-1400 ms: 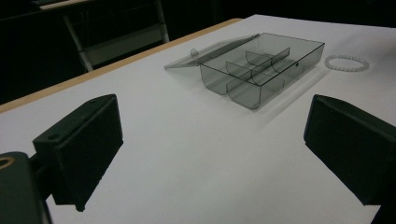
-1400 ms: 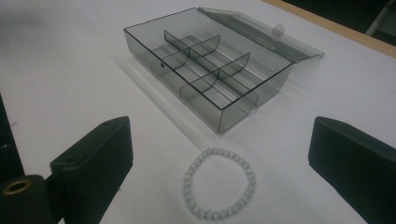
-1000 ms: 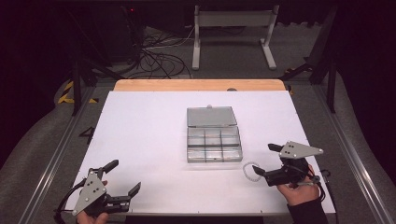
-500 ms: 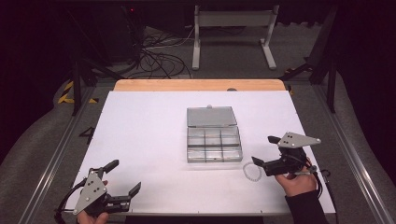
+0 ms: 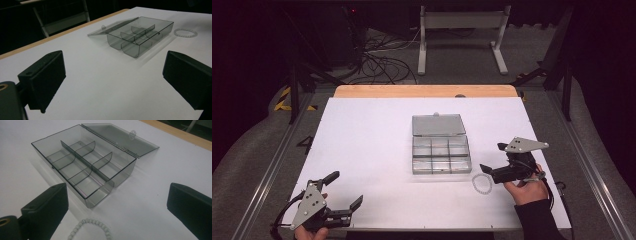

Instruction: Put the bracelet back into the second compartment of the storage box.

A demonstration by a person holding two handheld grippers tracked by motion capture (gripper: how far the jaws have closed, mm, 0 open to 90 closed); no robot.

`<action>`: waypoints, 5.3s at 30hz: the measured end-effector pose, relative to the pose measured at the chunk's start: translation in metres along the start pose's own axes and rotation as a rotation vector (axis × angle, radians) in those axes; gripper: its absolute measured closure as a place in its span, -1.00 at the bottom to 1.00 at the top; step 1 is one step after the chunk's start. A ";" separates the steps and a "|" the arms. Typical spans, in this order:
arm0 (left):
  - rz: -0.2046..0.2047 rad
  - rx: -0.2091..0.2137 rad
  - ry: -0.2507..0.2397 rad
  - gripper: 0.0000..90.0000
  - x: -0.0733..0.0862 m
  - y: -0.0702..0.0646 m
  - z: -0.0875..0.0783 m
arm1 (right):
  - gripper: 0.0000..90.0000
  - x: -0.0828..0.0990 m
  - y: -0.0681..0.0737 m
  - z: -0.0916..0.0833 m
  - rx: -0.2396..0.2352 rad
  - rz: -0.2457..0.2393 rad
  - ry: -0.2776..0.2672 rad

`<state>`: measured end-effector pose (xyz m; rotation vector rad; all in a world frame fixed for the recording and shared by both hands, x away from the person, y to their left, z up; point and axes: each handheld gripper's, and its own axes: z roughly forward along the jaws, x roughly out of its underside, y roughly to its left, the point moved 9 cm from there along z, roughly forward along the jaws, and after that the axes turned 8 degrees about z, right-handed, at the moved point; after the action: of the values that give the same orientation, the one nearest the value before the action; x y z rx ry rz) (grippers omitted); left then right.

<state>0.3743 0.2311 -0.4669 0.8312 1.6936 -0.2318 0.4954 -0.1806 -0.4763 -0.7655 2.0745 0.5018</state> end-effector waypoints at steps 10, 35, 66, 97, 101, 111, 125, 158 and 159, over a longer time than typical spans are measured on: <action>0.009 0.000 0.003 -0.89 0.000 0.001 0.000 | -0.70 0.005 0.001 -0.002 -0.017 0.033 0.047; 0.006 0.003 0.004 -0.88 0.000 0.000 0.001 | 0.14 0.034 -0.002 0.007 0.026 0.067 0.307; 0.002 0.003 0.010 -0.88 0.001 0.000 0.001 | 0.67 0.059 0.001 0.027 0.048 0.044 0.479; 0.003 0.002 0.010 -0.88 0.001 0.000 0.001 | 0.91 0.050 0.002 0.018 0.062 0.069 0.413; 0.005 0.000 0.009 -0.88 0.001 0.000 0.001 | 0.91 0.041 0.005 0.008 0.055 0.071 0.363; 0.001 0.003 0.011 -0.88 0.001 -0.001 0.001 | 0.93 0.023 0.014 -0.009 0.032 0.049 0.262; -0.001 0.002 0.010 -0.88 0.001 -0.001 0.001 | 0.93 0.002 0.024 -0.027 0.020 -0.004 0.092; 0.000 -0.001 0.011 -0.88 0.001 0.000 0.001 | 0.93 -0.016 0.027 -0.039 0.055 -0.034 -0.002; 0.000 -0.002 0.011 -0.88 0.001 0.000 0.001 | 0.93 -0.016 0.027 -0.039 0.054 -0.031 0.001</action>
<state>0.3750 0.2313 -0.4681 0.8327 1.7043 -0.2261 0.4618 -0.1785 -0.4392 -0.7646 2.0655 0.4267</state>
